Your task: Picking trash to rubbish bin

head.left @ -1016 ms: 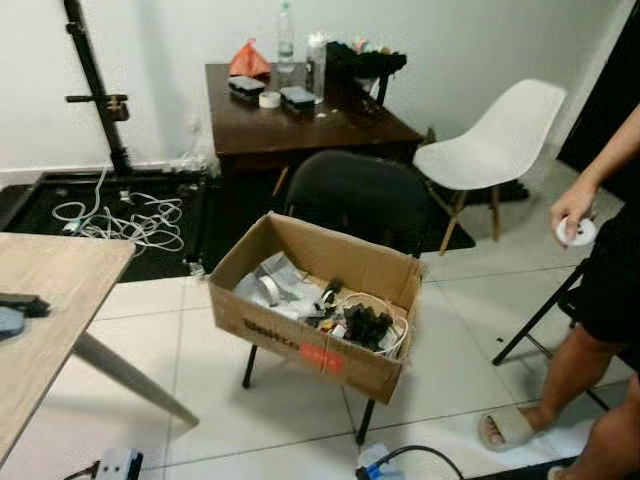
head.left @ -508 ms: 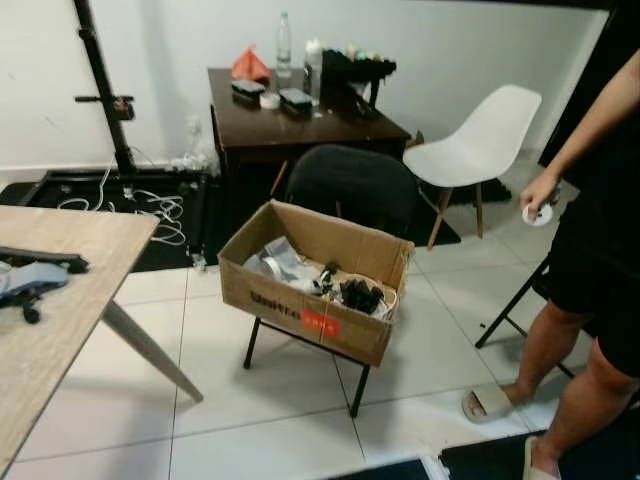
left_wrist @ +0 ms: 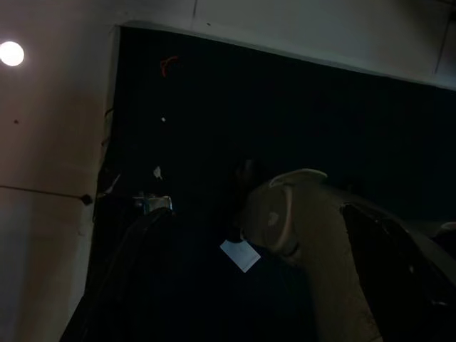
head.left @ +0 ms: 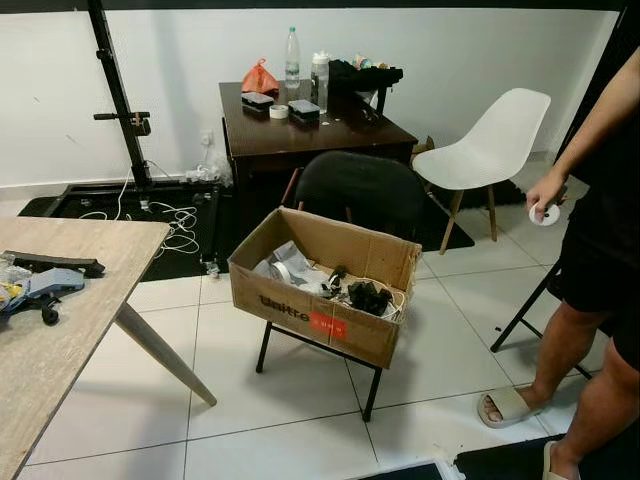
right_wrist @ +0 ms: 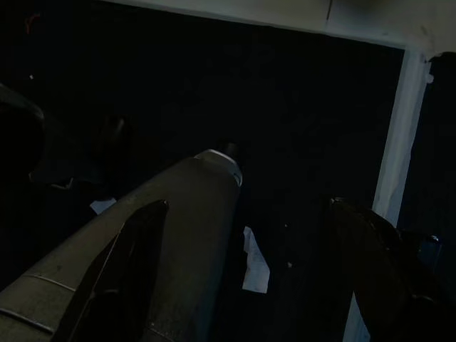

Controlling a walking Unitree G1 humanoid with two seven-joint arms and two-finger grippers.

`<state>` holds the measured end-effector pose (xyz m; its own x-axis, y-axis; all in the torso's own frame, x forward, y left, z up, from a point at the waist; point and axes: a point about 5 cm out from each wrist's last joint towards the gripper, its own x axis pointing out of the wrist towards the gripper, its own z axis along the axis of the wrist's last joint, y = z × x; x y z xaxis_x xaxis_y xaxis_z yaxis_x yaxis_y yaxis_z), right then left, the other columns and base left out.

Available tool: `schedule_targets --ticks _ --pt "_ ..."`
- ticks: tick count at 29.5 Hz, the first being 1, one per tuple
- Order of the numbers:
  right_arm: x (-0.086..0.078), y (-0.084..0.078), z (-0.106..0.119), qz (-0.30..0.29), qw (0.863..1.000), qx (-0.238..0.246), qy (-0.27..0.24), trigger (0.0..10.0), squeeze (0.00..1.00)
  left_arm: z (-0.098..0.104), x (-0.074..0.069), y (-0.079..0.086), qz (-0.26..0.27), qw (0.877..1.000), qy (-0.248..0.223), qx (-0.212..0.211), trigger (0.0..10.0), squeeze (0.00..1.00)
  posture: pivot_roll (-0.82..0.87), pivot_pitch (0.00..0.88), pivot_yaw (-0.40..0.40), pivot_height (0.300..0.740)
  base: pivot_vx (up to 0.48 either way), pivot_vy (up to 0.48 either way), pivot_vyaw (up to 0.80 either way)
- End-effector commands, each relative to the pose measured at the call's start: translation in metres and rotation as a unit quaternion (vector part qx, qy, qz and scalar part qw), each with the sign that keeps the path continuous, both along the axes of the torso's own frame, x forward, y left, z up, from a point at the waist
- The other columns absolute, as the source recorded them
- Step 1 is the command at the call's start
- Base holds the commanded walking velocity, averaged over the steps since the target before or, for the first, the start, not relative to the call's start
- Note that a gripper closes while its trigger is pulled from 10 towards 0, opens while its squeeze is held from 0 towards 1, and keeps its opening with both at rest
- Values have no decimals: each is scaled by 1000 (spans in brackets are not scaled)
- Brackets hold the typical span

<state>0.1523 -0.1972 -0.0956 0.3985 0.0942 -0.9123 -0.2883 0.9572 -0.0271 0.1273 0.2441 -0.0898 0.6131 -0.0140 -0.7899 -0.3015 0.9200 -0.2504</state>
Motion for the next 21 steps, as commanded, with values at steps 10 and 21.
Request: schedule_targets --ticks 10,21 --pt "-18 1 -7 47 998 -16 36 10000 0 1 -3 8 14 1000 6 23 10000 0 39 189 6 740 0 0 0" --pt "21 -27 13 20 998 -67 -8 10000 0 7 27 -5 -9 1000 -19 16 10000 0 3 139 -9 740 0 0 496"
